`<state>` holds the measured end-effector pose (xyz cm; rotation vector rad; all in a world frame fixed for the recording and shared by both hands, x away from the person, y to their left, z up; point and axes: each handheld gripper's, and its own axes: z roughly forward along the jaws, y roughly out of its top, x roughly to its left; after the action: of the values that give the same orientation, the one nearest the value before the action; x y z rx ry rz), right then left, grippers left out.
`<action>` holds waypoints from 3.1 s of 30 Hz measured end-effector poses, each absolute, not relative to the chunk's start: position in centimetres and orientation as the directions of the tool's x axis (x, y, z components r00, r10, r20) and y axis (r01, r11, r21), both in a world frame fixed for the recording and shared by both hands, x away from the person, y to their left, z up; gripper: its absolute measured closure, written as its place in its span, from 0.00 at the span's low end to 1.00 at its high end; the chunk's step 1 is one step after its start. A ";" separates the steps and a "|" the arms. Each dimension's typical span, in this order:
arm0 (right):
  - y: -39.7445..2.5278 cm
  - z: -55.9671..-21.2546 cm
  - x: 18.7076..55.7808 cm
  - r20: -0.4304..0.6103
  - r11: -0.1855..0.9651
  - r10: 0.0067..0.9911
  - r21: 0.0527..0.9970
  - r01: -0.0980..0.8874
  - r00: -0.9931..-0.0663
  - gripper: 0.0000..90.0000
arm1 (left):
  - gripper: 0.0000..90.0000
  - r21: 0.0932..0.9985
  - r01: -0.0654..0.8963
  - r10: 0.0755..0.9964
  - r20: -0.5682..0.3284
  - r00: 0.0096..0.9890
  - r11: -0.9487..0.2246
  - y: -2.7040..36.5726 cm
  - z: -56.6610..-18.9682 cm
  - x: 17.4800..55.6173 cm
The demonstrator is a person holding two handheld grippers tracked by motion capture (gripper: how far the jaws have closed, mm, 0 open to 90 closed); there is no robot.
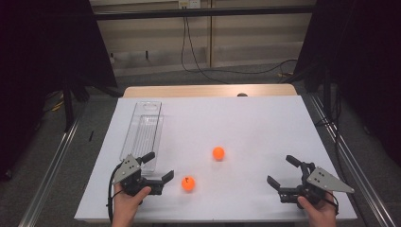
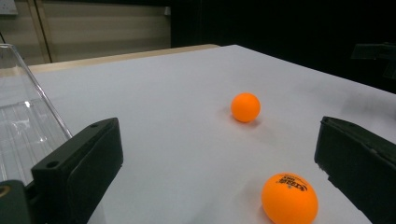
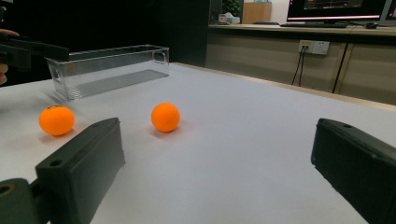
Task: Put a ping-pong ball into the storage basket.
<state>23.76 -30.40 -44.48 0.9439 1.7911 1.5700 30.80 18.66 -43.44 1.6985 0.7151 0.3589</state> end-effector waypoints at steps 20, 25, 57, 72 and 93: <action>-30.4 -44.5 23.8 0.033 0.061 0.807 0.988 0.139 -0.590 0.02 | 0.01 0.952 0.275 0.618 -0.136 0.774 -0.135 18.0 -43.5 30.9; -30.4 -44.5 23.8 0.033 0.062 0.806 0.988 0.139 -0.592 0.02 | 0.01 0.950 0.278 0.620 -0.134 0.773 -0.140 17.9 -43.6 30.9; -30.5 -44.6 23.8 0.043 0.055 0.809 0.987 0.149 -0.586 0.02 | 0.01 0.931 0.300 0.583 -0.129 0.802 -0.207 16.0 -43.4 31.0; -30.4 -44.6 23.8 0.042 0.056 0.806 0.988 0.147 -0.590 0.02 | 0.02 0.907 0.307 0.559 -0.100 0.823 -0.290 14.9 -43.6 31.0; -30.5 -44.5 23.8 0.041 0.055 0.808 0.988 0.145 -0.588 0.02 | 0.02 0.895 0.328 0.547 -0.118 0.829 -0.304 14.1 -43.5 31.3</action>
<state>23.78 -30.46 -44.55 0.9525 1.7933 1.5753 31.26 14.12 -43.51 1.9170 0.6541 0.2513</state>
